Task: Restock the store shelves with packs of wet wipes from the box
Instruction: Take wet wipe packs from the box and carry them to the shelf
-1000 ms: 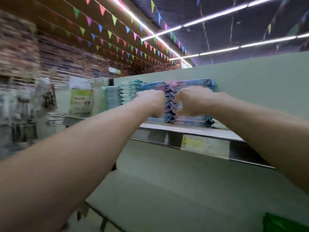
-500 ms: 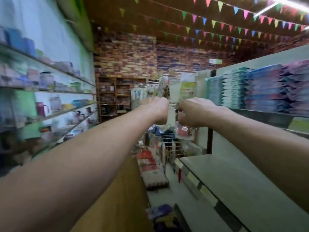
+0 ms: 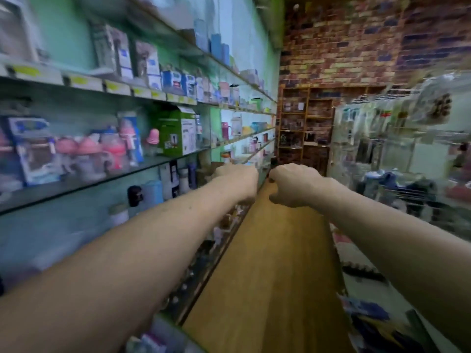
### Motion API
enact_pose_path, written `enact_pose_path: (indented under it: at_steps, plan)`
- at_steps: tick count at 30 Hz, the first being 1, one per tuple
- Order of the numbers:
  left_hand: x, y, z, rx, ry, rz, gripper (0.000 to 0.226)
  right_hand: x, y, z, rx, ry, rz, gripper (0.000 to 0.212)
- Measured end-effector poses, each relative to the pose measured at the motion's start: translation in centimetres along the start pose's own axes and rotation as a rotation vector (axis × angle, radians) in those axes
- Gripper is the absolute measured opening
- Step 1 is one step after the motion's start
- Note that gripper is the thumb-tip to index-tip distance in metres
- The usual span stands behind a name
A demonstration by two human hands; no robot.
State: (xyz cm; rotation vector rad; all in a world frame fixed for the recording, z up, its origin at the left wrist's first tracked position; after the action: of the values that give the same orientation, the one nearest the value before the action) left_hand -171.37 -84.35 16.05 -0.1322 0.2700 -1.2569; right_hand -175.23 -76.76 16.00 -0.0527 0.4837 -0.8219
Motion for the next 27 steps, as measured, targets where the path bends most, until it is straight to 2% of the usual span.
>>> enact_pose_path:
  at_steps: [8,14,17,23,27]
  plan:
    - [19.1,7.2,-3.2,0.144,-0.014,0.234,0.022,20.6,-3.6,-0.4,0.106,-0.092,0.272,0.029]
    - [30.1,11.9,-8.2,0.211,0.005,0.362,0.036,33.4,-4.1,-3.4,0.190,-0.127,0.403,0.032]
    - [33.8,14.2,-11.3,0.269,0.043,0.405,0.033,38.4,-3.8,-6.1,0.257,-0.134,0.452,0.037]
    - [38.3,18.5,-20.7,0.498,0.156,0.505,0.032,45.8,-2.0,-13.4,0.390,-0.162,0.575,0.036]
    - [40.4,20.6,-26.8,0.585,0.202,0.594,0.014,48.9,-1.2,-19.1,0.496,-0.196,0.637,0.041]
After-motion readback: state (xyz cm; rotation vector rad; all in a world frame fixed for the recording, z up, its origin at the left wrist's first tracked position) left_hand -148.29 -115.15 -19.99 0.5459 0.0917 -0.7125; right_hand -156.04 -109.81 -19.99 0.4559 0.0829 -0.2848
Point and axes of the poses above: each hand's wrist, its own y-axis away from the middle knuckle, its own z-axis out of the back of the hand, x = y × z, the point moved 7 cm from there along -y, towards the middle knuckle, and after that the axes turned 13 degrees about y, right-handed, at the moved point
